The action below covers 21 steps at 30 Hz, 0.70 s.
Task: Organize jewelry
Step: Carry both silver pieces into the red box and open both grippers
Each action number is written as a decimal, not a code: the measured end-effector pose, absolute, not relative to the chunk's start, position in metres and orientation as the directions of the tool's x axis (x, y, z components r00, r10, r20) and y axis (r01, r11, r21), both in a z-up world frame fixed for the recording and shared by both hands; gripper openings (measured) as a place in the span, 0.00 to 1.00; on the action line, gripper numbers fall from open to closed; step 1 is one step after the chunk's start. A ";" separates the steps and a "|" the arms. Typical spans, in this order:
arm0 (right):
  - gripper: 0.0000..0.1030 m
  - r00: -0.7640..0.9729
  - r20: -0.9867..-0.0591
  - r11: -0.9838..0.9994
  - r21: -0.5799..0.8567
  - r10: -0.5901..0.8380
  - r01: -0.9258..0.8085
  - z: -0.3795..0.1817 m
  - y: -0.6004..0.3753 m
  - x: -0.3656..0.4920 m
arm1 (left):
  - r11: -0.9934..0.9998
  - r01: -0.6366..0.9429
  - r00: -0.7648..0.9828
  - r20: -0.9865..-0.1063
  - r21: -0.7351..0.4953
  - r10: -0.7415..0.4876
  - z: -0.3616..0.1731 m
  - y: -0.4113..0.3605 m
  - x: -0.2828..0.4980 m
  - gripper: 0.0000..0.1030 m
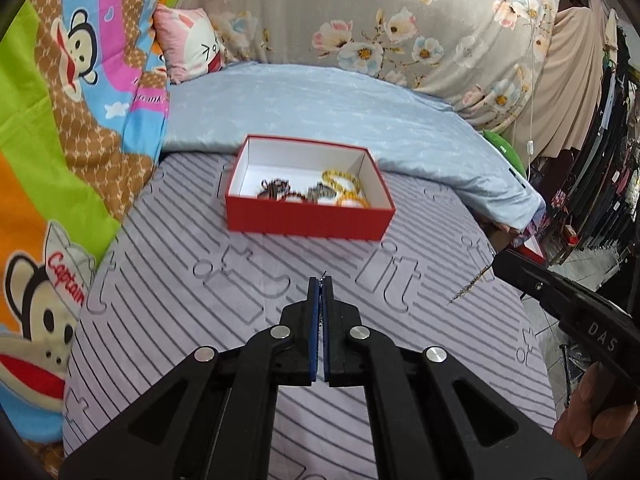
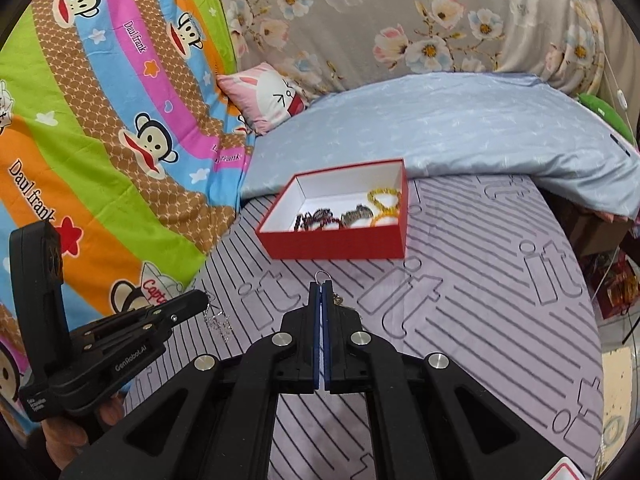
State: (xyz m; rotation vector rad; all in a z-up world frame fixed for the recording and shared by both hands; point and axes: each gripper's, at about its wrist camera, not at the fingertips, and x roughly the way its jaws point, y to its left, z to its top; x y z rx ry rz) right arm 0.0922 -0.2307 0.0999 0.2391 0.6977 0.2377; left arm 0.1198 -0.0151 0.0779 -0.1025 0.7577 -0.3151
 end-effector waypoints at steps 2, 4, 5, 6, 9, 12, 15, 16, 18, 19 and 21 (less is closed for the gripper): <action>0.01 0.752 -0.592 0.948 0.285 0.291 -0.142 0.107 -0.230 0.102 | 0.949 0.244 0.695 -0.648 -0.198 -0.313 0.085 -0.016 0.132 0.01; 0.01 0.762 -0.581 0.951 0.272 0.285 -0.148 0.114 -0.228 0.115 | 0.950 0.244 0.707 -0.635 -0.194 -0.311 0.092 -0.018 0.147 0.01; 0.01 0.766 -0.577 0.952 0.268 0.283 -0.150 0.116 -0.229 0.121 | 0.950 0.245 0.712 -0.630 -0.191 -0.310 0.095 -0.019 0.156 0.01; 0.01 0.769 -0.573 0.952 0.266 0.283 -0.152 0.119 -0.229 0.129 | 0.951 0.247 0.718 -0.623 -0.188 -0.310 0.098 -0.020 0.165 0.01; 0.01 0.775 -0.563 0.950 0.269 0.287 -0.157 0.125 -0.229 0.159 | 0.954 0.245 0.732 -0.612 -0.172 -0.299 0.103 -0.023 0.192 0.01; 0.01 0.773 -0.562 0.948 0.277 0.293 -0.157 0.126 -0.229 0.193 | 0.952 0.243 0.738 -0.602 -0.185 -0.305 0.108 -0.025 0.228 0.01; 0.01 0.766 -0.566 0.943 0.292 0.304 -0.159 0.123 -0.227 0.230 | 0.957 0.233 0.743 -0.602 -0.173 -0.290 0.107 -0.029 0.261 0.01; 0.01 0.764 -0.569 0.943 0.292 0.304 -0.158 0.121 -0.226 0.239 | 0.957 0.234 0.742 -0.605 -0.170 -0.289 0.105 -0.031 0.270 0.01; 0.01 0.757 -0.578 0.943 0.292 0.305 -0.157 0.116 -0.223 0.264 | 0.960 0.230 0.739 -0.612 -0.161 -0.280 0.100 -0.034 0.293 0.01; 0.01 0.752 -0.583 0.943 0.292 0.306 -0.158 0.113 -0.222 0.272 | 0.961 0.231 0.735 -0.619 -0.155 -0.276 0.096 -0.037 0.304 0.01; 0.01 0.744 -0.594 0.944 0.289 0.306 -0.158 0.105 -0.219 0.291 | 0.964 0.223 0.729 -0.631 -0.146 -0.264 0.088 -0.039 0.320 0.01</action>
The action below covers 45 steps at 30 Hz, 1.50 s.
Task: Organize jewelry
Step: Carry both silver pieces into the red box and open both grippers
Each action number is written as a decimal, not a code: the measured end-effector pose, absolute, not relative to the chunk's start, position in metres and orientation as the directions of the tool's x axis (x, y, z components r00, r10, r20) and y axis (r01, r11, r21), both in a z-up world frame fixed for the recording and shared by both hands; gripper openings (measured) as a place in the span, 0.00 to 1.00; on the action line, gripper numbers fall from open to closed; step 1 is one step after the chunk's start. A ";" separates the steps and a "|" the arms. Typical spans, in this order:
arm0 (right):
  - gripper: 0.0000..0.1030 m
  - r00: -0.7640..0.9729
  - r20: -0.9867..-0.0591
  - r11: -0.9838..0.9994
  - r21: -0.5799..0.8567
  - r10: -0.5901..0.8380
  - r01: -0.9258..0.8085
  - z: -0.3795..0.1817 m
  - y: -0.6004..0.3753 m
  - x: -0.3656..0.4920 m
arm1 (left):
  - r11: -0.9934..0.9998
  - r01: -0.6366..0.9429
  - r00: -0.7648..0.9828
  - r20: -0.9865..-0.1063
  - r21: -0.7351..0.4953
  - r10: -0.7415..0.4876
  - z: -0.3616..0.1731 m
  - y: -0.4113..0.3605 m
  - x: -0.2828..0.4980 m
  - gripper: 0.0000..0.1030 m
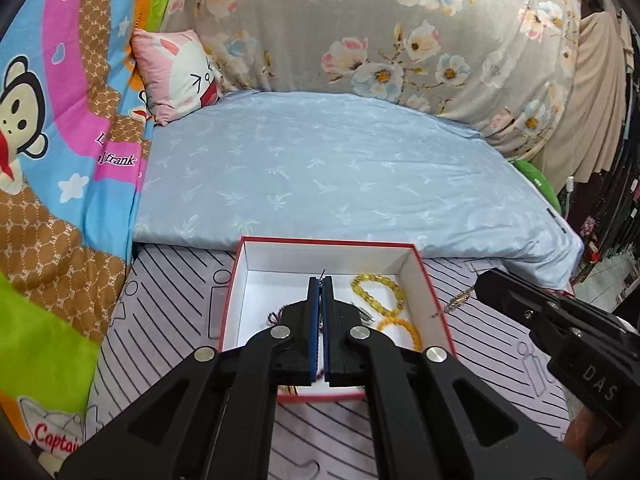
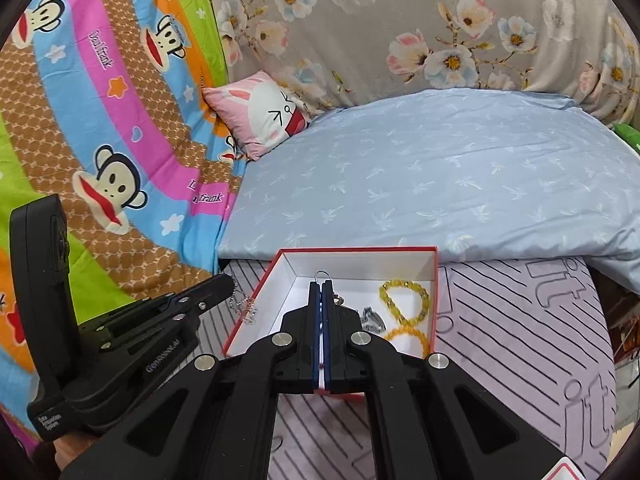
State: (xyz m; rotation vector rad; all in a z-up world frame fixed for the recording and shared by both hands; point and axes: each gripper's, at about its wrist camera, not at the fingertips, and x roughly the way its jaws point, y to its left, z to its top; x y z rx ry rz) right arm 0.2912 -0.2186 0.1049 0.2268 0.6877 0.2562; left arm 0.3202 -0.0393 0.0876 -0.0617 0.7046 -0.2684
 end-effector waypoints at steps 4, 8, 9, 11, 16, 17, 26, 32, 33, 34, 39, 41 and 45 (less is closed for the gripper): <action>0.01 0.724 -0.621 0.947 0.280 0.302 -0.155 0.088 -0.213 0.321 | 0.966 0.221 0.716 -0.650 -0.136 -0.255 0.071 -0.044 0.353 0.01; 0.01 0.698 -0.647 0.946 0.287 0.308 -0.152 0.072 -0.211 0.345 | 0.966 0.214 0.701 -0.667 -0.142 -0.253 0.058 -0.046 0.375 0.01; 0.01 0.692 -0.653 0.946 0.286 0.308 -0.151 0.068 -0.211 0.350 | 0.966 0.216 0.697 -0.670 -0.144 -0.255 0.055 -0.047 0.378 0.01; 0.01 0.682 -0.660 0.944 0.293 0.315 -0.153 0.063 -0.211 0.356 | 0.965 0.214 0.692 -0.675 -0.148 -0.257 0.050 -0.049 0.385 0.01; 0.10 0.673 -0.670 0.945 0.286 0.314 -0.156 0.057 -0.209 0.364 | 0.965 0.201 0.684 -0.681 -0.166 -0.260 0.043 -0.050 0.398 0.10; 0.16 0.678 -0.669 0.948 0.279 0.305 -0.151 0.057 -0.210 0.364 | 0.969 0.189 0.687 -0.684 -0.159 -0.246 0.044 -0.049 0.399 0.18; 0.54 0.732 -0.633 0.962 0.248 0.251 -0.115 0.073 -0.220 0.346 | 0.978 0.129 0.728 -0.655 -0.161 -0.204 0.055 -0.028 0.385 0.49; 0.57 0.747 -0.625 0.970 0.212 0.226 -0.116 0.082 -0.218 0.321 | 0.980 0.109 0.745 -0.639 -0.167 -0.192 0.068 -0.018 0.361 0.55; 0.57 0.750 -0.625 0.972 0.204 0.219 -0.115 0.083 -0.217 0.316 | 0.982 0.104 0.751 -0.634 -0.159 -0.183 0.071 -0.017 0.354 0.56; 0.57 0.752 -0.623 0.973 0.197 0.216 -0.116 0.083 -0.216 0.310 | 0.983 0.100 0.755 -0.632 -0.151 -0.174 0.073 -0.016 0.349 0.58; 0.57 0.745 -0.624 0.969 0.205 0.236 -0.136 0.084 -0.212 0.283 | 0.987 0.097 0.765 -0.625 -0.127 -0.155 0.079 -0.015 0.321 0.62; 0.57 0.742 -0.623 0.967 0.210 0.246 -0.145 0.084 -0.211 0.273 | 0.988 0.101 0.764 -0.626 -0.119 -0.153 0.080 -0.015 0.311 0.63; 0.57 0.741 -0.619 0.964 0.211 0.260 -0.163 0.088 -0.209 0.260 | 0.988 0.098 0.766 -0.624 -0.124 -0.154 0.081 -0.013 0.294 0.65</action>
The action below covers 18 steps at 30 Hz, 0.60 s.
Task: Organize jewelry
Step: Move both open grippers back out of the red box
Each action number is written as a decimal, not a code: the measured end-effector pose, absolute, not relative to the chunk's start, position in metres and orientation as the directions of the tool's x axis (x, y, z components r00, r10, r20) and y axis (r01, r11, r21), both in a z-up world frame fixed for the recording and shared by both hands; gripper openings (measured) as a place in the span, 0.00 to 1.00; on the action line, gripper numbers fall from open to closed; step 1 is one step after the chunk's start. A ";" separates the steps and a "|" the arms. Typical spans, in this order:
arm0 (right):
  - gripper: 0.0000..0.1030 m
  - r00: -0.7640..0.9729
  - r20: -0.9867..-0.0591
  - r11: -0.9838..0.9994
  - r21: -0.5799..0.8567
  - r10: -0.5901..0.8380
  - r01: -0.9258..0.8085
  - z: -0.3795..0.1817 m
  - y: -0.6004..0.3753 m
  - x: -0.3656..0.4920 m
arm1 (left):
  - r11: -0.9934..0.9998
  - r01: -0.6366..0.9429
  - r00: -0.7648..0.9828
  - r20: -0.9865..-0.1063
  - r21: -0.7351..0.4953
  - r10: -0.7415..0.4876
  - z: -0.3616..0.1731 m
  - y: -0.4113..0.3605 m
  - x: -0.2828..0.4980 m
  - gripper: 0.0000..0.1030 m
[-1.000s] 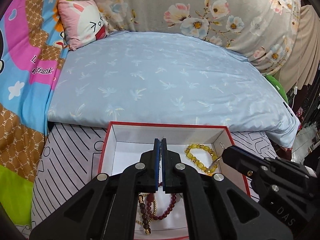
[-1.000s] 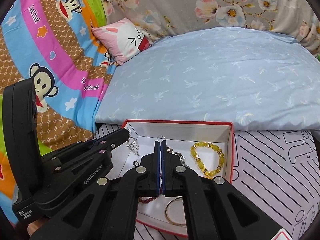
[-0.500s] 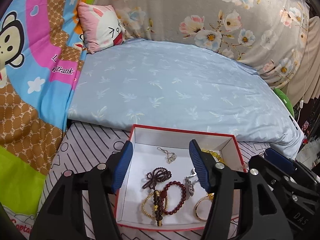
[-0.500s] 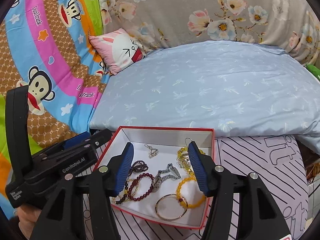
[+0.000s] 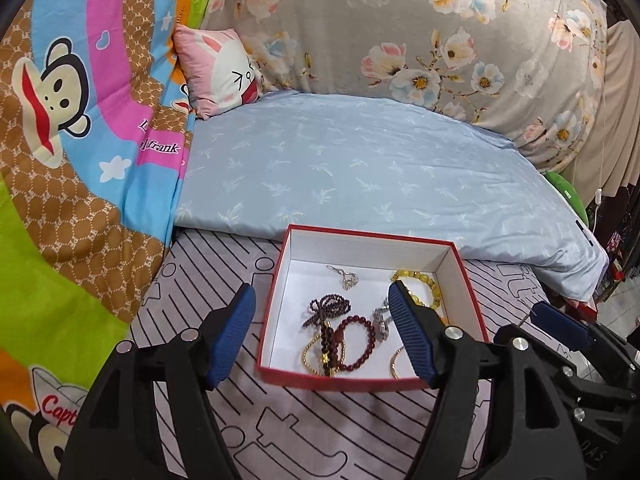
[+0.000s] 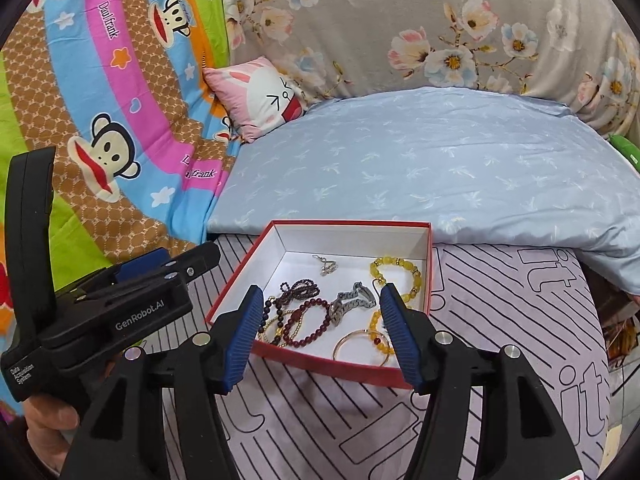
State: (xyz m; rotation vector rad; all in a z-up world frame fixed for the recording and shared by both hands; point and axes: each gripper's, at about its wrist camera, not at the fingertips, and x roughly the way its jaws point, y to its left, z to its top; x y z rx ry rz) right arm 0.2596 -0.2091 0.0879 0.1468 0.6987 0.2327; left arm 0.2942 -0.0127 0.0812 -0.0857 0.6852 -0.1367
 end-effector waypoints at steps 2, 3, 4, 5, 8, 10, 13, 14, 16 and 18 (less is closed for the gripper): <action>0.57 0.736 -0.622 0.963 0.213 0.266 -0.168 0.089 -0.209 0.262 | 0.987 0.089 0.767 -0.623 -0.134 -0.154 0.081 -0.009 0.289 0.66; 0.57 0.731 -0.625 0.961 0.219 0.272 -0.171 0.090 -0.208 0.265 | 0.986 0.087 0.767 -0.623 -0.139 -0.155 0.081 -0.007 0.287 0.66; 0.57 0.723 -0.628 0.956 0.232 0.288 -0.180 0.090 -0.208 0.270 | 0.987 0.081 0.767 -0.623 -0.141 -0.153 0.080 -0.005 0.287 0.66; 0.57 0.715 -0.630 0.951 0.244 0.304 -0.190 0.089 -0.207 0.273 | 0.987 0.074 0.767 -0.625 -0.141 -0.147 0.079 -0.003 0.286 0.66; 0.59 0.655 -0.705 0.962 0.191 0.274 -0.197 0.069 -0.199 0.295 | 0.989 0.056 0.761 -0.635 -0.140 -0.133 0.075 0.003 0.288 0.66; 0.59 0.605 -0.775 0.982 0.113 0.182 -0.150 0.044 -0.198 0.303 | 0.988 0.046 0.757 -0.640 -0.145 -0.129 0.072 0.008 0.289 0.66; 0.59 0.569 -0.791 0.975 0.189 0.224 -0.120 0.027 -0.210 0.297 | 0.989 0.034 0.755 -0.644 -0.146 -0.122 0.067 0.014 0.290 0.66; 0.59 0.571 -0.790 0.974 0.195 0.224 -0.113 0.025 -0.213 0.295 | 0.988 0.031 0.753 -0.647 -0.149 -0.122 0.066 0.015 0.291 0.66; 0.59 0.582 -0.788 0.979 0.180 0.200 -0.093 0.024 -0.217 0.291 | 0.987 0.030 0.748 -0.651 -0.161 -0.129 0.063 0.016 0.292 0.66; 0.59 0.588 -0.782 0.978 0.187 0.205 -0.092 0.026 -0.220 0.289 | 0.986 0.034 0.746 -0.653 -0.161 -0.132 0.062 0.014 0.290 0.66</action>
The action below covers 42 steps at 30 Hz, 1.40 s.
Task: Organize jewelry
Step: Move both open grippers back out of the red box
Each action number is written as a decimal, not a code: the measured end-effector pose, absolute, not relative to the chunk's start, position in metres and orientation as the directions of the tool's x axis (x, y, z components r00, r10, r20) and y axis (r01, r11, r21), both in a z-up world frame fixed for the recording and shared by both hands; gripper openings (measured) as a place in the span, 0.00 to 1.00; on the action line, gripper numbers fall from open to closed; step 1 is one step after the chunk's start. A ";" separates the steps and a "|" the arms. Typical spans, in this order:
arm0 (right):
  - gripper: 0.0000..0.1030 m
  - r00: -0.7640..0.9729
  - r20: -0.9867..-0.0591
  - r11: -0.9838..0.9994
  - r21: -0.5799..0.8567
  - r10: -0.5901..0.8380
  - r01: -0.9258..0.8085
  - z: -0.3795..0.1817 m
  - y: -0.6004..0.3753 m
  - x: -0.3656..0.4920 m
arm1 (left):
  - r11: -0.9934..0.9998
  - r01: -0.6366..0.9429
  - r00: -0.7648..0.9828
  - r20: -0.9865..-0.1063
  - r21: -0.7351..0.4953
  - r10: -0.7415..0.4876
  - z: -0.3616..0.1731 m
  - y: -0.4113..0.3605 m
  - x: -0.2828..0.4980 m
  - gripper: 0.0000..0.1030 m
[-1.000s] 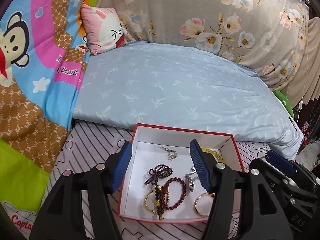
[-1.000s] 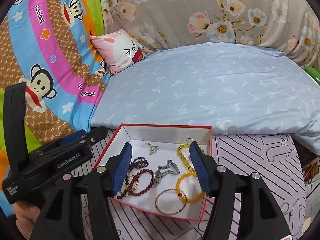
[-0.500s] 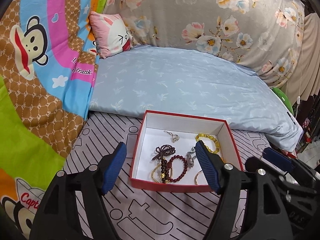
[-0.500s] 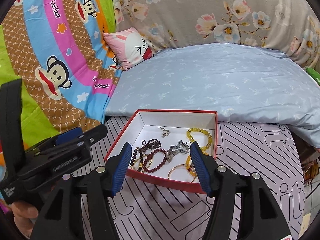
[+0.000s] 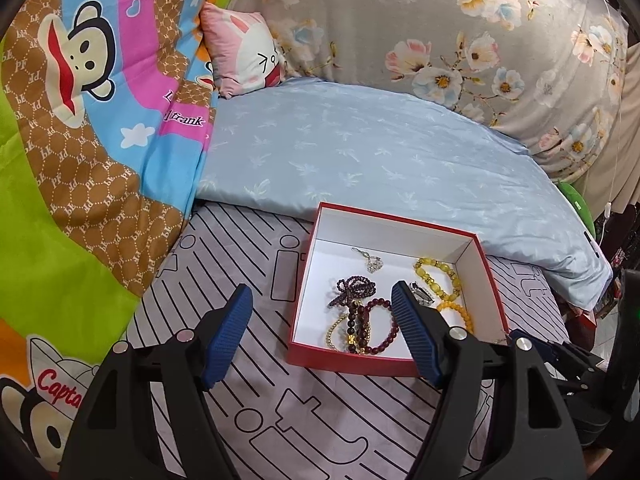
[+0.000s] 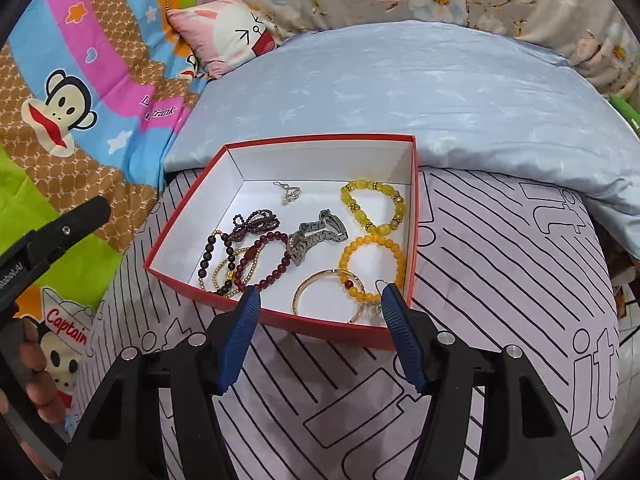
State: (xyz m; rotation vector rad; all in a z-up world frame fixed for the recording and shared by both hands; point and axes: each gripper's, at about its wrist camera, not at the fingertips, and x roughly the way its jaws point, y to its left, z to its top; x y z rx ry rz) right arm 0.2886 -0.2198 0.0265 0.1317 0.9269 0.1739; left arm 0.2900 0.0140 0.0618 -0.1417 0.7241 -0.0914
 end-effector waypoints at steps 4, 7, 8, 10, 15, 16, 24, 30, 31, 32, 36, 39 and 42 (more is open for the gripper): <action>0.59 0.617 -0.753 0.972 0.215 0.228 -0.096 0.040 -0.223 0.282 | 0.986 0.046 0.742 -0.655 -0.163 -0.143 0.060 0.010 0.285 0.66; 0.59 0.636 -0.731 0.967 0.225 0.248 -0.119 0.051 -0.219 0.277 | 0.985 0.053 0.738 -0.658 -0.163 -0.149 0.058 0.006 0.280 0.66; 0.59 0.640 -0.725 0.965 0.227 0.256 -0.129 0.055 -0.217 0.276 | 0.985 0.056 0.737 -0.659 -0.165 -0.152 0.058 0.005 0.278 0.66; 0.59 0.645 -0.715 0.963 0.227 0.268 -0.148 0.060 -0.214 0.275 | 0.984 0.058 0.734 -0.661 -0.170 -0.157 0.056 0.004 0.275 0.66; 0.59 0.618 -0.747 0.969 0.196 0.245 -0.148 0.046 -0.209 0.286 | 0.983 0.055 0.728 -0.667 -0.174 -0.159 0.053 0.005 0.272 0.66; 0.59 0.598 -0.778 0.981 0.146 0.192 -0.125 0.035 -0.209 0.290 | 0.983 0.055 0.727 -0.668 -0.173 -0.158 0.053 0.006 0.271 0.66; 0.58 0.555 -0.821 0.990 0.134 0.137 -0.045 0.008 -0.238 0.272 | 0.981 0.041 0.723 -0.672 -0.188 -0.159 0.051 0.012 0.270 0.66; 0.58 0.584 -0.792 0.981 0.194 0.176 -0.032 0.024 -0.250 0.264 | 0.981 0.048 0.720 -0.675 -0.187 -0.164 0.049 0.008 0.268 0.66; 0.58 0.592 -0.784 0.979 0.202 0.187 -0.042 0.030 -0.248 0.264 | 0.981 0.051 0.719 -0.675 -0.185 -0.165 0.049 0.006 0.267 0.66; 0.58 0.599 -0.777 0.978 0.204 0.193 -0.050 0.036 -0.247 0.265 | 0.982 0.052 0.718 -0.676 -0.184 -0.165 0.048 0.004 0.266 0.66; 0.58 0.631 -0.737 0.969 0.218 0.240 -0.114 0.068 -0.232 0.273 | 0.981 0.057 0.720 -0.673 -0.184 -0.168 0.050 0.002 0.264 0.66; 0.59 0.669 -0.699 0.968 0.196 0.252 -0.160 0.096 -0.219 0.278 | 0.981 0.055 0.721 -0.673 -0.184 -0.167 0.050 0.004 0.264 0.66; 0.59 0.697 -0.670 0.967 0.188 0.256 -0.173 0.113 -0.218 0.278 | 0.982 0.054 0.721 -0.673 -0.183 -0.166 0.050 0.005 0.263 0.66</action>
